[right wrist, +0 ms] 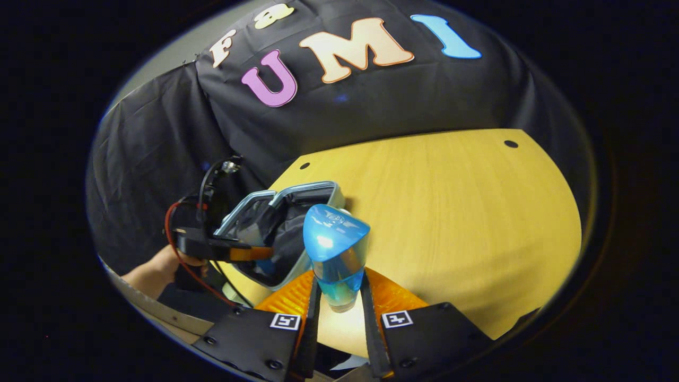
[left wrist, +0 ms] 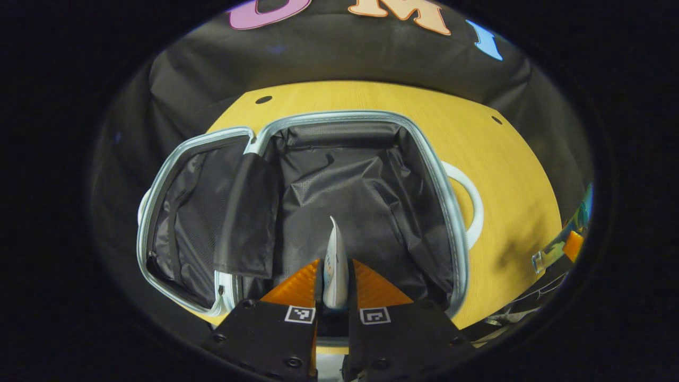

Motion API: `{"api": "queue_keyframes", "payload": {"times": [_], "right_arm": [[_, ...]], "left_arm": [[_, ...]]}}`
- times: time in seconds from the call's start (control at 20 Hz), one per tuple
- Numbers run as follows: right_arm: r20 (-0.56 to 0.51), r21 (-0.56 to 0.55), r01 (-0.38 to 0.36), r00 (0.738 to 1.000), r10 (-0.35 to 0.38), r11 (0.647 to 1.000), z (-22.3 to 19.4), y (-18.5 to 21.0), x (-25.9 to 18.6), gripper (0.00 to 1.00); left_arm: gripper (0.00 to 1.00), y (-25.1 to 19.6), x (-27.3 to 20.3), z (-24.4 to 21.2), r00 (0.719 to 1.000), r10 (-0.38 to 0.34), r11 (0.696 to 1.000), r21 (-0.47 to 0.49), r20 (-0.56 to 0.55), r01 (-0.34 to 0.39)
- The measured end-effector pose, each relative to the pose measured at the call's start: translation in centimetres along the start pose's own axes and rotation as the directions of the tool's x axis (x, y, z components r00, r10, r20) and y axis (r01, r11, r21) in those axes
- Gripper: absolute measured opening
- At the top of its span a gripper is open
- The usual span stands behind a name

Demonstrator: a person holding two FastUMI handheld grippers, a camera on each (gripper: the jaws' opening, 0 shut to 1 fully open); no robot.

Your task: First open the suitcase, pack the skin care products into it, and then close the suitcase.

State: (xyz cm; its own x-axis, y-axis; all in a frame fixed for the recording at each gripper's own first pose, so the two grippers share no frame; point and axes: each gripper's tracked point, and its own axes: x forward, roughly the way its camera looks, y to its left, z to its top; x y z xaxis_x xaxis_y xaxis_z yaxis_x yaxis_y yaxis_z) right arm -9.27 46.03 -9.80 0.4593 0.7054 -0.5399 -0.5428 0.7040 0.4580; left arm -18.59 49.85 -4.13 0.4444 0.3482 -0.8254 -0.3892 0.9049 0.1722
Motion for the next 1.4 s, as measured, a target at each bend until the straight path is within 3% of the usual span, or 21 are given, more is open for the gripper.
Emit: {"api": "queue_keyframes", "payload": {"times": [0.25,0.35,0.5,0.55,0.85,1.1,1.15,1.2,1.3,1.4], "right_arm": [[-0.04,-0.023,-0.027,0.999,0.026,0.999,-0.6,4.0,2.0,0.41],[-0.052,-0.004,-0.051,0.997,0.05,0.999,-0.3,5.9,3.0,0.41],[-0.067,-0.015,-0.079,0.995,0.078,0.997,0.3,8.3,4.7,0.41],[-0.08,-0.023,-0.087,0.993,0.085,0.996,0.1,8.9,5.4,0.38],[-0.215,-0.01,-0.084,0.973,0.08,0.996,-3.2,11.5,10.6,0.41],[-0.305,0.001,-0.04,0.952,0.038,0.999,-6.4,11.8,14.0,0.38],[-0.31,0.009,-0.034,0.95,0.035,0.999,-6.7,11.9,14.5,0.41],[-0.312,0.015,-0.029,0.95,0.032,0.999,-6.7,12.0,15.1,0.38],[-0.319,0.014,-0.007,0.948,0.012,1.0,-7.1,12.0,15.8,0.38],[-0.304,-0.015,0.009,0.953,-0.013,1.0,-6.8,12.1,16.5,0.4]], "left_arm": [[0.16,1.0,1.8,2.3,0.998,-0.039,0.999,0.016,0.042,0.038],[0.24,1.4,2.1,3.5,0.994,-0.049,0.999,0.008,0.094,0.048],[0.98,1.7,0.7,6.1,0.974,-0.083,0.997,0.017,0.21,0.082],[0.97,2.0,0.1,6.9,0.967,-0.085,0.996,0.021,0.241,0.083],[0.93,7.0,-3.3,9.7,0.921,-0.066,0.995,-0.037,0.384,0.087],[0.93,13.7,-4.3,8.5,0.921,0.016,0.992,-0.123,0.389,0.035],[0.94,14.8,-4.5,8.3,0.919,0.031,0.989,-0.146,0.392,0.029],[0.94,15.8,-4.7,8.1,0.919,0.04,0.986,-0.163,0.393,0.026],[0.91,18.0,-4.6,7.7,0.919,0.068,0.981,-0.192,0.389,0.009],[0.94,20.0,-4.7,7.7,0.915,0.095,0.977,-0.214,0.392,-0.01]]}}
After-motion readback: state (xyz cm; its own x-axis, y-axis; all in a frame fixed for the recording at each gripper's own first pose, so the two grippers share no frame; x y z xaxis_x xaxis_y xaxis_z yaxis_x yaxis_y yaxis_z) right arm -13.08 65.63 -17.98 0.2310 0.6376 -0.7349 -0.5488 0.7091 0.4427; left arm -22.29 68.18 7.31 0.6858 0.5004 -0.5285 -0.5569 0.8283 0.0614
